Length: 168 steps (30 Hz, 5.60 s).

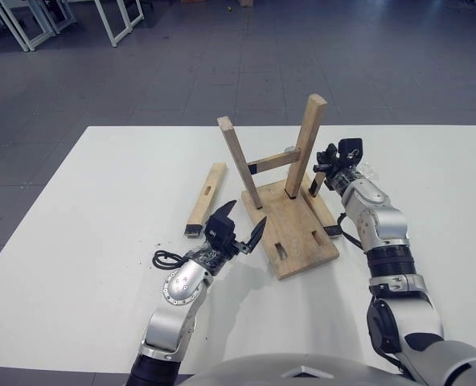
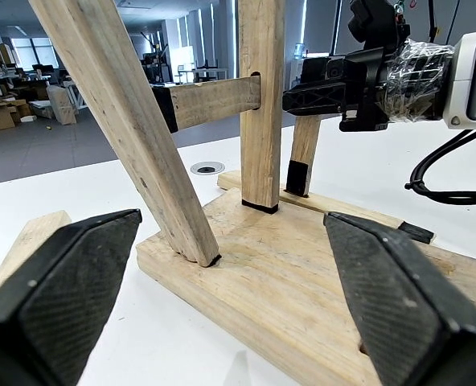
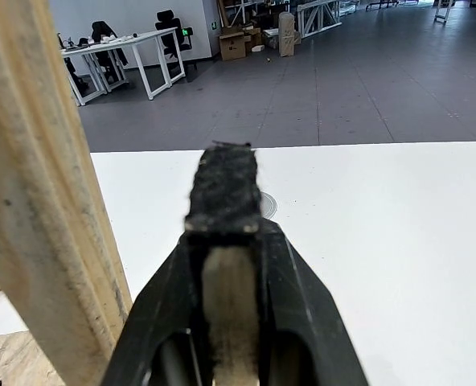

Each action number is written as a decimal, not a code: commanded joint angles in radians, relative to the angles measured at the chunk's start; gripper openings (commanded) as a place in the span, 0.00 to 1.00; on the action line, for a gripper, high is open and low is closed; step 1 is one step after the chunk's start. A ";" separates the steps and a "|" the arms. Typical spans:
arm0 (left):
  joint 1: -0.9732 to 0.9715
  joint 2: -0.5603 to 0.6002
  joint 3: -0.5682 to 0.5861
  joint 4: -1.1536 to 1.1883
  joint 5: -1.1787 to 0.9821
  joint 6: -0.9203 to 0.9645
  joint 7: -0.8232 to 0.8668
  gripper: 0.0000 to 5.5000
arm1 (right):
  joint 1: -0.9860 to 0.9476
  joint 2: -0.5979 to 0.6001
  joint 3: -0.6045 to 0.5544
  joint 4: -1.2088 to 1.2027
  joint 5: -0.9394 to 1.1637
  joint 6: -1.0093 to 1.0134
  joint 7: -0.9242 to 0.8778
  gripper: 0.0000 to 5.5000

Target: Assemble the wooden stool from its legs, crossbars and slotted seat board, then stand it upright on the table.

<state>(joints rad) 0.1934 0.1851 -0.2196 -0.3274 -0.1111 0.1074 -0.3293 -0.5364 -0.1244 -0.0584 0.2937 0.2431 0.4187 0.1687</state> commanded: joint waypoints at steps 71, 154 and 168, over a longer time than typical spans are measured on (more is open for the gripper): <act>-0.012 0.016 0.012 0.012 0.014 0.013 -0.006 0.77 | -0.077 -0.111 -0.104 -0.390 -0.047 0.106 -0.101 0.49; -0.228 0.161 0.349 -0.146 -1.272 0.835 -0.234 0.77 | 0.406 -0.344 -0.157 -0.758 1.306 0.558 0.289 0.37; -0.243 0.242 0.320 -0.128 -1.338 0.824 -0.202 0.77 | 0.432 -0.396 -0.012 -0.755 1.238 0.589 0.436 0.37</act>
<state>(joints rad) -0.0467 0.4230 0.0994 -0.4566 -1.4347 0.9353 -0.5349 -0.1046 -0.5030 -0.0918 -0.4529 1.4940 0.9902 0.5832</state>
